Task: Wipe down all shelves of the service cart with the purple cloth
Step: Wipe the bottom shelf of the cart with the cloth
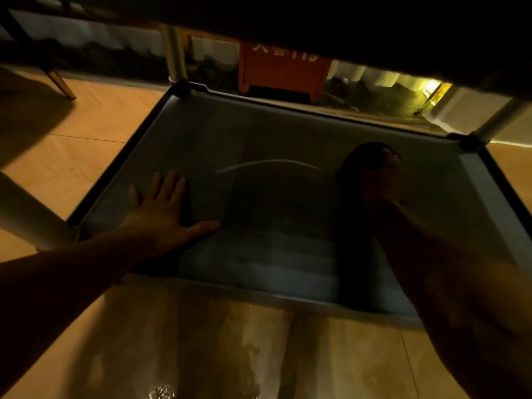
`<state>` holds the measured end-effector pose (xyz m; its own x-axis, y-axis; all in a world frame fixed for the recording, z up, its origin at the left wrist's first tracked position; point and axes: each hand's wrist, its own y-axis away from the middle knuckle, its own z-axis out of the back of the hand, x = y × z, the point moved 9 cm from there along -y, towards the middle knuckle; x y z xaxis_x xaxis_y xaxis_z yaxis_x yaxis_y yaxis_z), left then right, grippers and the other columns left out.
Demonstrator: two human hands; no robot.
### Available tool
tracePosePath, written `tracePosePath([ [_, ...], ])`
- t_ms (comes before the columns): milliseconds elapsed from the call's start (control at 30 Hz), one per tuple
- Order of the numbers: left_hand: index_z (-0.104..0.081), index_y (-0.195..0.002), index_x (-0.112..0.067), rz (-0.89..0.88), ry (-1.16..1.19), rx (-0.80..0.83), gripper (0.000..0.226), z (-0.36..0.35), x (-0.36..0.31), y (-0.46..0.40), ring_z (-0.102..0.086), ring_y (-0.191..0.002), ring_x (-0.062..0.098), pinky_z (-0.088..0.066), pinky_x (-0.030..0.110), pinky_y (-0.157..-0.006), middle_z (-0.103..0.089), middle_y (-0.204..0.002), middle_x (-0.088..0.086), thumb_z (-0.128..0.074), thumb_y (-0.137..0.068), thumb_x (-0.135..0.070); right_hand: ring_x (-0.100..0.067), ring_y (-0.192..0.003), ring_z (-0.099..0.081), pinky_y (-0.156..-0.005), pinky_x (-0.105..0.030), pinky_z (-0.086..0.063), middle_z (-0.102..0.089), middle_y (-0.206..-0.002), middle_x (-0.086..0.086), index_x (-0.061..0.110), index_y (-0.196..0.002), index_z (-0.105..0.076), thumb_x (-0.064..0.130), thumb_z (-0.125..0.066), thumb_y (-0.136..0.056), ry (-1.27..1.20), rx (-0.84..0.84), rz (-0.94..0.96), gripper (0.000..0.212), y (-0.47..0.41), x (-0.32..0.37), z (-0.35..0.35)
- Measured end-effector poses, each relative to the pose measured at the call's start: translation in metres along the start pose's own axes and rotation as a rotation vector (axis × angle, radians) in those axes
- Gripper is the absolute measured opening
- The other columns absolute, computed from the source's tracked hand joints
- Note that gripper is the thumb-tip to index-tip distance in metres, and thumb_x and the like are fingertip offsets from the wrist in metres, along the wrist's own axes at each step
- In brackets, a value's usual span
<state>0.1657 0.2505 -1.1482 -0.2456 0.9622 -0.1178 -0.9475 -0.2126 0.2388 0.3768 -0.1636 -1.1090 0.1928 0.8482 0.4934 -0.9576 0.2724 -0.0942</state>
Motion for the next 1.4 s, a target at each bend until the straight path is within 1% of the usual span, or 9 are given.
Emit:
tracePosePath([
  [200,0.009,-0.159,-0.023,-0.032,0.027,-0.012,0.143,-0.005,0.003,0.0,0.024,-0.15,0.018,0.016,0.055,-0.118,0.02,-0.166,-0.001,0.0,-0.044,-0.107,-0.03,-0.138,-0.049,-0.114,-0.045,-0.037,-0.047,-0.155,-0.009,0.022,-0.149,-0.046,0.007,-0.058,-0.093,-0.185,0.05,0.184,0.06,0.052,0.11,-0.065],
  [333,0.006,-0.16,-0.023,-0.03,0.085,0.043,0.146,0.0,0.006,0.0,0.022,-0.151,0.016,0.015,0.052,-0.12,0.018,-0.166,-0.003,-0.017,-0.042,-0.106,-0.026,-0.144,-0.042,-0.116,-0.042,-0.034,-0.033,-0.164,-0.001,0.031,-0.153,-0.04,0.01,-0.062,-0.09,-0.113,0.145,0.361,0.07,0.108,0.176,-0.116],
  [467,0.004,-0.16,-0.019,0.107,0.107,0.013,0.147,0.021,0.039,0.013,0.009,-0.154,0.026,-0.001,0.049,-0.124,0.01,-0.168,0.005,-0.031,-0.044,-0.103,-0.029,-0.146,-0.039,-0.119,-0.041,-0.029,-0.036,-0.163,-0.004,0.028,-0.154,-0.037,0.02,-0.061,-0.094,-0.076,0.151,0.476,0.065,0.103,0.176,-0.105],
  [633,0.016,-0.156,-0.029,0.096,-0.129,0.187,0.156,-0.002,0.053,0.041,0.011,-0.151,0.041,-0.005,0.061,-0.118,0.018,-0.166,0.009,-0.021,-0.029,-0.112,-0.033,-0.14,-0.046,-0.117,-0.044,-0.034,-0.047,-0.153,-0.013,0.015,-0.151,-0.044,0.024,-0.049,-0.102,-0.29,-0.001,0.18,0.05,0.061,0.139,-0.078],
  [867,0.028,-0.152,-0.026,0.111,-0.074,0.276,0.156,-0.014,0.048,0.045,0.032,-0.144,0.041,0.014,0.065,-0.116,0.036,-0.159,0.012,-0.022,-0.03,-0.111,-0.026,-0.143,-0.043,-0.119,-0.03,-0.02,-0.049,-0.154,-0.01,0.016,-0.149,-0.048,0.015,-0.055,-0.1,-0.38,0.201,0.381,0.05,0.152,0.221,-0.118],
  [1000,0.011,-0.158,-0.013,0.08,-0.066,0.183,0.145,0.008,0.043,0.066,0.012,-0.152,0.04,-0.004,0.054,-0.123,0.015,-0.165,0.017,-0.031,-0.052,-0.102,-0.027,-0.144,-0.04,-0.118,-0.036,-0.026,-0.043,-0.158,-0.009,0.02,-0.153,-0.04,0.015,-0.056,-0.099,-0.171,0.384,0.483,0.057,0.161,0.215,-0.107],
  [1100,0.005,-0.159,-0.016,0.074,0.05,0.147,0.144,0.003,0.032,0.093,-0.002,-0.153,0.036,-0.012,0.05,-0.122,0.007,-0.167,0.013,-0.022,-0.05,-0.105,-0.031,-0.135,-0.051,-0.112,-0.04,-0.039,-0.055,-0.146,-0.011,0.016,-0.143,-0.052,0.028,-0.058,-0.1,-0.033,0.536,0.413,0.045,0.148,0.221,-0.103],
  [1200,0.012,-0.158,-0.02,0.142,0.05,0.211,0.146,-0.01,0.026,0.1,0.012,-0.153,0.032,0.0,0.05,-0.123,0.018,-0.166,0.011,-0.014,-0.044,-0.106,-0.03,-0.128,-0.057,-0.111,-0.047,-0.044,-0.061,-0.14,-0.011,0.018,-0.135,-0.061,0.024,-0.058,-0.101,-0.188,0.641,0.42,0.035,0.154,0.239,-0.101],
  [1400,0.018,-0.156,-0.023,0.158,0.011,0.263,0.143,-0.009,0.029,0.098,0.02,-0.151,0.03,0.005,0.049,-0.123,0.027,-0.163,0.009,-0.013,-0.044,-0.106,-0.01,-0.105,-0.07,-0.101,-0.034,-0.052,-0.077,-0.103,0.006,0.033,-0.071,-0.075,-0.003,-0.052,-0.063,-0.432,0.853,0.492,0.043,0.203,0.179,-0.069],
])
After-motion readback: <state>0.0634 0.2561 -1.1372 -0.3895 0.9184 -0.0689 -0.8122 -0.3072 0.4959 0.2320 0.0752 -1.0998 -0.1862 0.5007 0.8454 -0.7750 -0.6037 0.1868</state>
